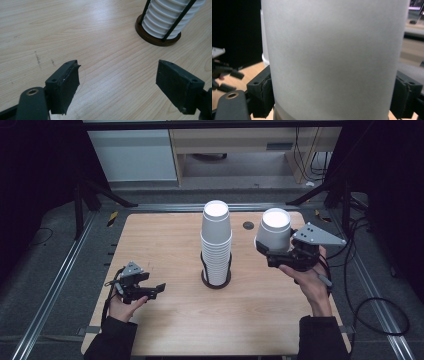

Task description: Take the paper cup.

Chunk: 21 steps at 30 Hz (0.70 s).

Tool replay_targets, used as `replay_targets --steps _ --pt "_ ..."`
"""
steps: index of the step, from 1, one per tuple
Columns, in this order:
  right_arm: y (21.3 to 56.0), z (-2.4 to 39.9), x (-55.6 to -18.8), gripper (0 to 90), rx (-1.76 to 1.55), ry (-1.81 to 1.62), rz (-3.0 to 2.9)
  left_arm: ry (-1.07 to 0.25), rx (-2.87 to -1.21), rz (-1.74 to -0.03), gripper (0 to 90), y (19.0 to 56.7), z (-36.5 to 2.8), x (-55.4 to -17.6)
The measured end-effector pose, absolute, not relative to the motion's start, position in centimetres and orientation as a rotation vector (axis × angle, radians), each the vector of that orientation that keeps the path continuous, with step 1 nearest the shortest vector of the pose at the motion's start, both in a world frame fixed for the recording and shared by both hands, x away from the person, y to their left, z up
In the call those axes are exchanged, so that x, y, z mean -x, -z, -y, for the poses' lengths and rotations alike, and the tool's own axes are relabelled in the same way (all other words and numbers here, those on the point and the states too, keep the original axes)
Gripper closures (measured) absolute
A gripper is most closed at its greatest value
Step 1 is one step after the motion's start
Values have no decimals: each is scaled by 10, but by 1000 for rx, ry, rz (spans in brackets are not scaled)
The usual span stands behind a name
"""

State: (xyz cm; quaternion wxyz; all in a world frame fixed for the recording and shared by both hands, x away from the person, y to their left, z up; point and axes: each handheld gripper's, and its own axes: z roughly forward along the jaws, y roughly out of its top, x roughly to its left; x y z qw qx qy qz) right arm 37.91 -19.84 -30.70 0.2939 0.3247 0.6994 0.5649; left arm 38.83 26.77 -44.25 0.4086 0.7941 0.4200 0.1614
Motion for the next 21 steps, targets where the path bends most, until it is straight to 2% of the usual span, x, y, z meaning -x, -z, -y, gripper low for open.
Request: replay_targets --steps 8,21 --pt "338 210 -371 132 -898 -1484 -1931 -395 -2026 -1035 180 444 -263 -387" --pt "387 204 -365 131 -884 -1442 -2086 -361 -2053 -979 179 437 -257 -383"
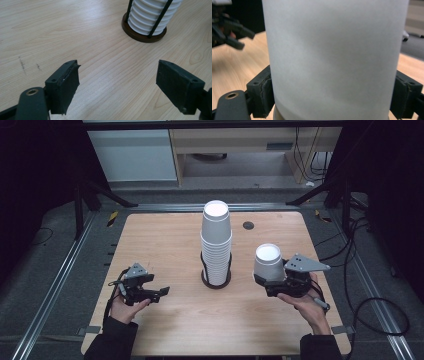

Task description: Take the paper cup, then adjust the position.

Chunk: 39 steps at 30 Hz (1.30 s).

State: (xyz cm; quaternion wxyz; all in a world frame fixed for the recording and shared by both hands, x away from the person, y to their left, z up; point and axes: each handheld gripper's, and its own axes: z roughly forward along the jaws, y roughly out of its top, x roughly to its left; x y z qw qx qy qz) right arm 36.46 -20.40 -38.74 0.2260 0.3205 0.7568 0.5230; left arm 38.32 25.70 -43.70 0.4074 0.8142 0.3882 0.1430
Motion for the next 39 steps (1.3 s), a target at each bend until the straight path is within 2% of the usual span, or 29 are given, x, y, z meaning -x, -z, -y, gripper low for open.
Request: replay_targets --steps 16,39 --pt "404 178 -359 130 -726 -1427 -2275 -310 -2083 -907 163 433 -243 -378" --pt "432 114 -360 130 -484 -1348 -2541 -223 -2122 -726 159 416 -217 -360"
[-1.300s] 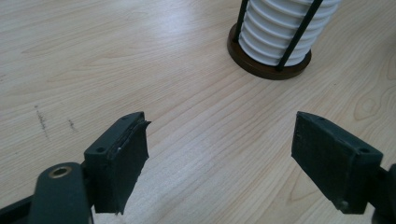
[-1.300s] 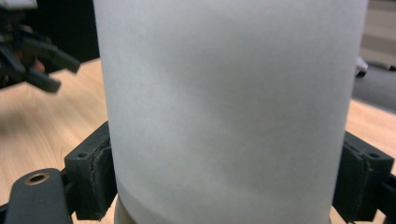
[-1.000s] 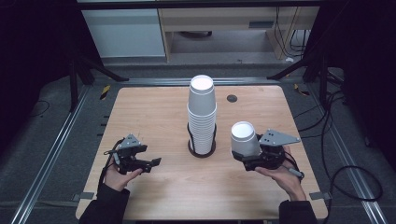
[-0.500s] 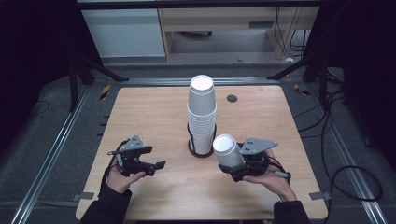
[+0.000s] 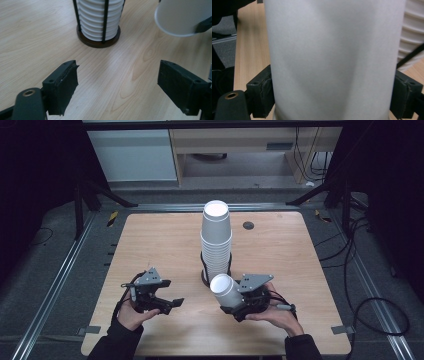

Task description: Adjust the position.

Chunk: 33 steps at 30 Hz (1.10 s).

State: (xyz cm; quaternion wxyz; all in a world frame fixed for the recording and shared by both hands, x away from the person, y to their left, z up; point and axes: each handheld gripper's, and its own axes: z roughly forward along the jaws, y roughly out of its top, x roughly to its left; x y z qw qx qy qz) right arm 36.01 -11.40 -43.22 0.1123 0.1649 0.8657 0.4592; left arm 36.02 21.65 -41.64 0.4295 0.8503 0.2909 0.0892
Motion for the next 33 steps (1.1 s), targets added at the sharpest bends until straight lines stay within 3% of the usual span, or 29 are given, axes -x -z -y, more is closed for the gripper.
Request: replay_targets --steps 33 --pt "446 31 -378 131 -210 -1218 -2689 -121 -2148 -601 115 408 -198 -350"
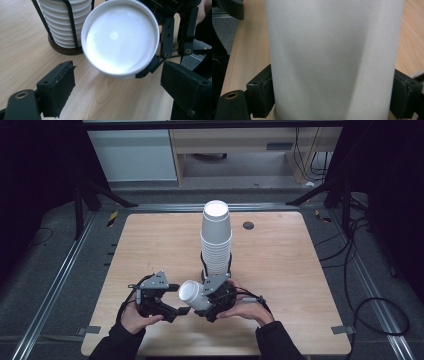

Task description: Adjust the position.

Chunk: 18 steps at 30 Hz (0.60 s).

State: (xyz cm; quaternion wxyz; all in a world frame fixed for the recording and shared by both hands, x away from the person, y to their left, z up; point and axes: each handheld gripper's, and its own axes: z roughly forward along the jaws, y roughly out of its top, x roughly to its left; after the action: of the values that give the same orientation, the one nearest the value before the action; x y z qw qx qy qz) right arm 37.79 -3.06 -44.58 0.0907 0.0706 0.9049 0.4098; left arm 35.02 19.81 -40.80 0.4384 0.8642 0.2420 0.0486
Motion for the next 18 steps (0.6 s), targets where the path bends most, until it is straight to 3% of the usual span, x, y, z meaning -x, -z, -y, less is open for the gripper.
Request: replay_targets --steps 18 --pt "449 3 -372 131 -109 -1190 -2708 -97 -2190 -598 131 413 -194 -353"
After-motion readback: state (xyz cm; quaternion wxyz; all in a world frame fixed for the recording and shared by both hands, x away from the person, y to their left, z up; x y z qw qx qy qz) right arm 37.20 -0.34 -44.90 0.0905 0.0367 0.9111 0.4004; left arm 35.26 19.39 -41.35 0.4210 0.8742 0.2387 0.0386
